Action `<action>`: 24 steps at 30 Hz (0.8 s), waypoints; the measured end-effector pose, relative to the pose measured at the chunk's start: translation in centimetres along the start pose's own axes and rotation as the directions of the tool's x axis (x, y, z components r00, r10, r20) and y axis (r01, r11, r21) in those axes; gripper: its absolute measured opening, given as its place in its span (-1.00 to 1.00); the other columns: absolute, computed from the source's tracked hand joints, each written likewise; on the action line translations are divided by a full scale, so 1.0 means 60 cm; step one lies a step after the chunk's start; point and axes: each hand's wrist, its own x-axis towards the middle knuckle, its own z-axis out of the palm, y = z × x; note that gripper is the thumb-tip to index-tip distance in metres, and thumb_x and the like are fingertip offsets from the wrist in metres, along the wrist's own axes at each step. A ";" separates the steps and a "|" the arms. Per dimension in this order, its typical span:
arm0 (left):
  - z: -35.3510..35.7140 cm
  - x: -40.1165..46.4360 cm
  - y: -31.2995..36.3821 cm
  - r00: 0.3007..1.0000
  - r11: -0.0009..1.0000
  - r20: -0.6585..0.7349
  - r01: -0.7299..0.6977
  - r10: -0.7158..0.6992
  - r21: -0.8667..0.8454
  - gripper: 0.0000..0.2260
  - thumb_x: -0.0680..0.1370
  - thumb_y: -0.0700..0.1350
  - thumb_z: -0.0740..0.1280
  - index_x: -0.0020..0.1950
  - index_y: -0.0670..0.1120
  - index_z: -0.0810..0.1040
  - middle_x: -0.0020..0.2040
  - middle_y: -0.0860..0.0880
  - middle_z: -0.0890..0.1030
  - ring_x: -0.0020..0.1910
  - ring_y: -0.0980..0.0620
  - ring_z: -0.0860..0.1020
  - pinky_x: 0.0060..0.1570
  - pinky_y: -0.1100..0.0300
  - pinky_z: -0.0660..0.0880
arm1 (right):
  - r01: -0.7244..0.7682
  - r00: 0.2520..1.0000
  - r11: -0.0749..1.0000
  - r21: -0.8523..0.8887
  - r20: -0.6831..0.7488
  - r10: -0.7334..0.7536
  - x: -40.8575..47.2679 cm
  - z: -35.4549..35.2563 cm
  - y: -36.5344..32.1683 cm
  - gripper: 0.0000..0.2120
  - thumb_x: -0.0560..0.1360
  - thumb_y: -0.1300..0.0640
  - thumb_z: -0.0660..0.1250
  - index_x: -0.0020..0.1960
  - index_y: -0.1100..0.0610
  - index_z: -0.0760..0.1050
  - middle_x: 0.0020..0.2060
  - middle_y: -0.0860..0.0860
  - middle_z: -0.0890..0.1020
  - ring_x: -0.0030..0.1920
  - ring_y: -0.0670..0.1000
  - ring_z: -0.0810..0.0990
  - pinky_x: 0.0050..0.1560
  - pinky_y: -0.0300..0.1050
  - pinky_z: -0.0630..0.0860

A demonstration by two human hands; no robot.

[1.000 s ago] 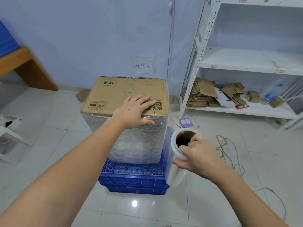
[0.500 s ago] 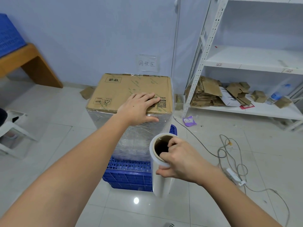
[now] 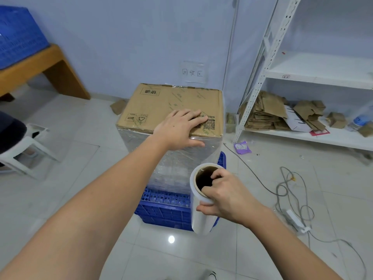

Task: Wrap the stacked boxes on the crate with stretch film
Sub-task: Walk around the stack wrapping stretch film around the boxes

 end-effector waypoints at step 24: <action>-0.022 0.019 -0.036 0.980 0.976 0.128 -0.126 0.150 -0.178 -0.09 0.44 0.35 0.46 0.68 0.20 0.08 0.70 0.01 0.08 0.64 -0.07 0.09 0.60 -0.13 0.04 | -0.282 0.959 0.955 -0.090 0.001 0.284 0.062 -0.003 -0.139 -0.52 0.40 -0.22 0.42 -0.37 0.00 0.20 -0.52 -0.14 0.24 -0.43 -0.06 0.19 0.10 -0.15 0.41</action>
